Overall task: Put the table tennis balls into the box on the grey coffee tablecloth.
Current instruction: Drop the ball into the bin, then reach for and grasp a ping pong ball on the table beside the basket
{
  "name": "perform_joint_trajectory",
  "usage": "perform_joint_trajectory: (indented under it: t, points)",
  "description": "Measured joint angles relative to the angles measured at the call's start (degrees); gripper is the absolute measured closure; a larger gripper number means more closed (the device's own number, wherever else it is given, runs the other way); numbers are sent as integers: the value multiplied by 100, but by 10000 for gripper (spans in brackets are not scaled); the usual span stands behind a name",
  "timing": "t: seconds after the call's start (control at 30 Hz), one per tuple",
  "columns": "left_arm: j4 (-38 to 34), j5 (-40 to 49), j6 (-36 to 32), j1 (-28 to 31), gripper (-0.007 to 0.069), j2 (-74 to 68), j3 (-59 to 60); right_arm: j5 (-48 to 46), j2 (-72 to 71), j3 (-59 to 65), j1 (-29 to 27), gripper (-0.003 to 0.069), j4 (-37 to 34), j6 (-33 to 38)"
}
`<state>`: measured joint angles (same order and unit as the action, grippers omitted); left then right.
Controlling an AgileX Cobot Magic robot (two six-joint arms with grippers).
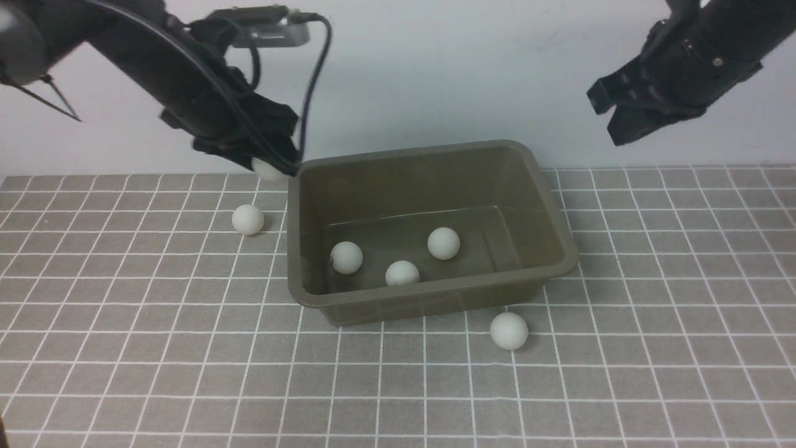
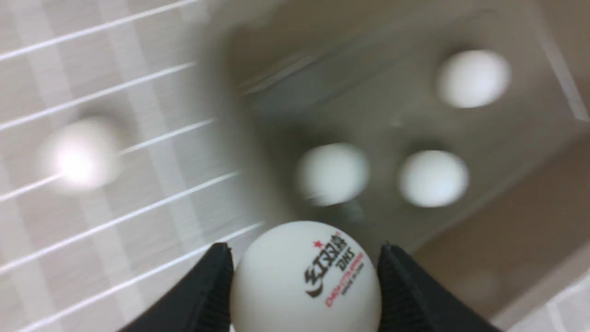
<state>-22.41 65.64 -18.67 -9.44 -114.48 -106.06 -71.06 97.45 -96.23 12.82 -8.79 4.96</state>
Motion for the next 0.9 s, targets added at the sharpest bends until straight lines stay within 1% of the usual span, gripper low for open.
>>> perform_joint_trajectory:
  t: [0.1, 0.2, 0.23, 0.3, 0.33, 0.4, 0.43, 0.47, 0.5, 0.53, 0.57, 0.6, 0.67, 0.7, 0.73, 0.77, 0.83, 0.9]
  points:
    - [11, 0, -19, -405, 279, -381, -177, 238, -445, 727, 15, 670, -195, 13]
    - [62, 7, -22, -655, 275, -751, -317, 770, -923, 1700, 46, 671, -514, 122]
    - [69, 21, -22, -676, 269, -791, -340, 859, -961, 1832, 50, 671, -563, 143]
    - [134, 52, -22, -739, 231, -904, -385, 1016, -1055, 2052, 50, 672, -674, 181]
    - [239, 82, -26, -773, 165, -950, -436, 1154, -1094, 2250, 50, 672, -776, 240]
    - [514, 148, 57, -759, 91, -956, -601, 1257, -1094, 2411, 50, 672, -820, 314]
    - [514, 160, 82, -754, 91, -956, -624, 1257, -1094, 2411, 52, 672, -820, 320]
    - [862, 203, 342, -696, 73, -950, -797, 1286, -1094, 2472, 57, 672, -826, 340]
    - [1051, 247, 541, -638, 78, -944, -893, 1293, -1094, 2481, 57, 672, -831, 346]
    - [1260, 310, 797, -538, 104, -938, -999, 1305, -1094, 2487, 57, 672, -837, 370]
    - [1429, 364, 1059, -374, 150, -938, -1100, 1311, -1094, 2487, 57, 672, -837, 393]
    - [1488, 395, 1189, -239, 216, -938, -1149, 1316, -1094, 2487, 57, 672, -837, 411]
    - [1536, 427, 1371, 182, 412, -938, -1194, 1316, -1094, 2487, 57, 672, -837, 440]
    - [1536, 427, 1405, 408, 496, -945, -1194, 1316, -1094, 2487, 57, 672, -837, 447]
    - [1521, 404, 1405, 583, 552, -961, -1194, 1316, -1094, 2487, 57, 672, -837, 447]
    - [1503, 378, 1399, 680, 580, -983, -1194, 1316, -1094, 2487, 57, 672, -837, 447]
    - [1404, 234, 1261, 898, 604, -1085, -1204, 1316, -1094, 2487, 57, 673, -837, 447]
    - [1292, 134, 1096, 992, 597, -1189, -1204, 1316, -1094, 2487, 57, 673, -843, 451]
